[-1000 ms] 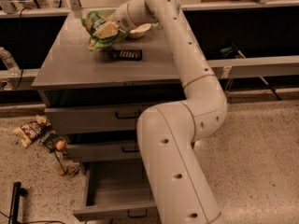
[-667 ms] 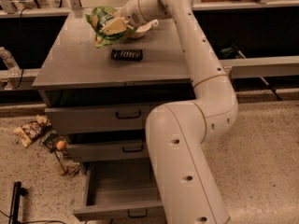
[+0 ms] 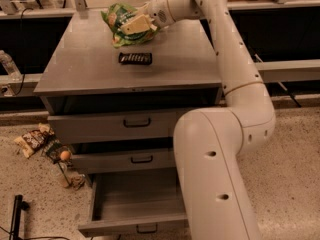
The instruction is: Place green rice chip bag into bottom drawer
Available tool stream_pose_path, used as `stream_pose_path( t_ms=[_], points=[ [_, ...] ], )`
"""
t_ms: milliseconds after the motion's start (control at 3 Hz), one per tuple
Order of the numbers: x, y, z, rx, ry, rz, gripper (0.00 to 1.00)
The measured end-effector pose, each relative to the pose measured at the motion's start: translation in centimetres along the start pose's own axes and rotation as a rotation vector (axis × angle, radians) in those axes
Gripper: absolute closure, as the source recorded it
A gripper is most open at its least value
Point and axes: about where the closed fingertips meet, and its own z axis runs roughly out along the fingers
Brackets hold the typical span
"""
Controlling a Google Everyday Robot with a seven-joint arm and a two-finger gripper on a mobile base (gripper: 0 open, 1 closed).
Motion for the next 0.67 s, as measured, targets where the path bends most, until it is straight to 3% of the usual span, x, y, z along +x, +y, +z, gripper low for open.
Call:
stream_pose_path(
  t_ms=[333,667],
  points=[
    [-0.5,0.5,-2.1,0.006,-0.028,0.019,1.0],
    [-4.7,1.7,-7.5,0.073,-0.137,-0.021,1.0]
  ],
)
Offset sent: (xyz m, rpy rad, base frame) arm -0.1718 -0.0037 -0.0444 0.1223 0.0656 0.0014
